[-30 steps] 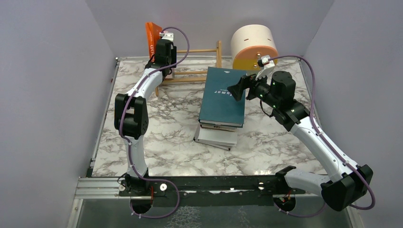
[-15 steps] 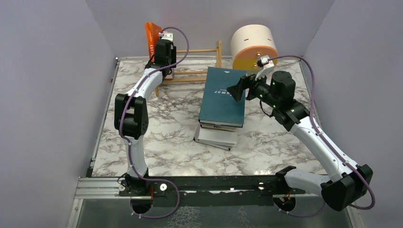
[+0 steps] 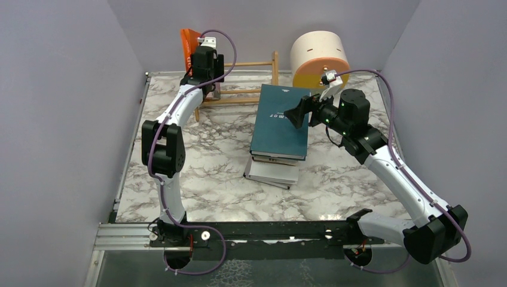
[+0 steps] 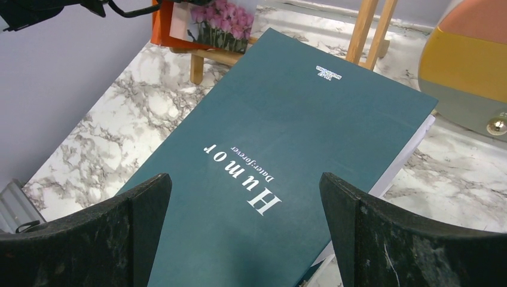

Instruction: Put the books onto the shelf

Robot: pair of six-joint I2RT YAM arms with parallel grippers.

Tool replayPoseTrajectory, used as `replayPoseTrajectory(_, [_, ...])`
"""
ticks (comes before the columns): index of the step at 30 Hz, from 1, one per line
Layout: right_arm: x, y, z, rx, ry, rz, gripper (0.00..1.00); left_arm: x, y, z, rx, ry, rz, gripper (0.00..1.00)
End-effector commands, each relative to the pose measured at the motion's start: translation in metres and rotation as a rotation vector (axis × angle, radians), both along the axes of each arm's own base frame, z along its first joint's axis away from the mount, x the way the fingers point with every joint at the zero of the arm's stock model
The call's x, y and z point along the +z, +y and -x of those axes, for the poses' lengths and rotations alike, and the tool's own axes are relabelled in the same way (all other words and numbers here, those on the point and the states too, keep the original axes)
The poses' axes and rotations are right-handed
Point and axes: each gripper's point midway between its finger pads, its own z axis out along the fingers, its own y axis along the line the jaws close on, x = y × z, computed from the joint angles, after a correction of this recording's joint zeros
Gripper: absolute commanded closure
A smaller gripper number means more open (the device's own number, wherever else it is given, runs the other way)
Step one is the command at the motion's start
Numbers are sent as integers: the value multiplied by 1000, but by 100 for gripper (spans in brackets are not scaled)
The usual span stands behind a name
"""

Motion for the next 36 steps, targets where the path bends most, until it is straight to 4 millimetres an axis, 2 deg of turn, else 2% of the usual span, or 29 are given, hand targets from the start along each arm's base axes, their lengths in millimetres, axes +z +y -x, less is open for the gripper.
replayPoseTrajectory(1, [14,4,1,22,-38,-17,7,52,4,2,16,-98,16,39])
replayPoseTrajectory(8, [14,4,2,21,-38,-20,7,61,4,5,16,-111,24,39])
replayPoseTrajectory(14, [15,4,2,22,-39,-22,7,88,6,14,19,-155,39,39])
replayPoseTrajectory(20, [15,4,3,19,-32,-31,7,139,8,35,20,-244,78,39])
replayPoseTrajectory(24, [8,-2,-5,-51,35,-26,7,175,0,55,-25,-302,142,39])
replayPoseTrajectory(26, [-1,-8,-8,-98,91,-7,7,194,-14,71,-95,-322,216,36])
replayPoseTrajectory(29, [-7,-12,-8,-131,128,-4,7,201,-49,93,-254,-287,348,36])
replayPoseTrajectory(32, [-9,-18,-5,-163,140,-7,7,194,-89,122,-387,-233,429,38])
replayPoseTrajectory(36, [-15,-25,-1,-191,169,6,7,170,-135,158,-476,-156,461,38])
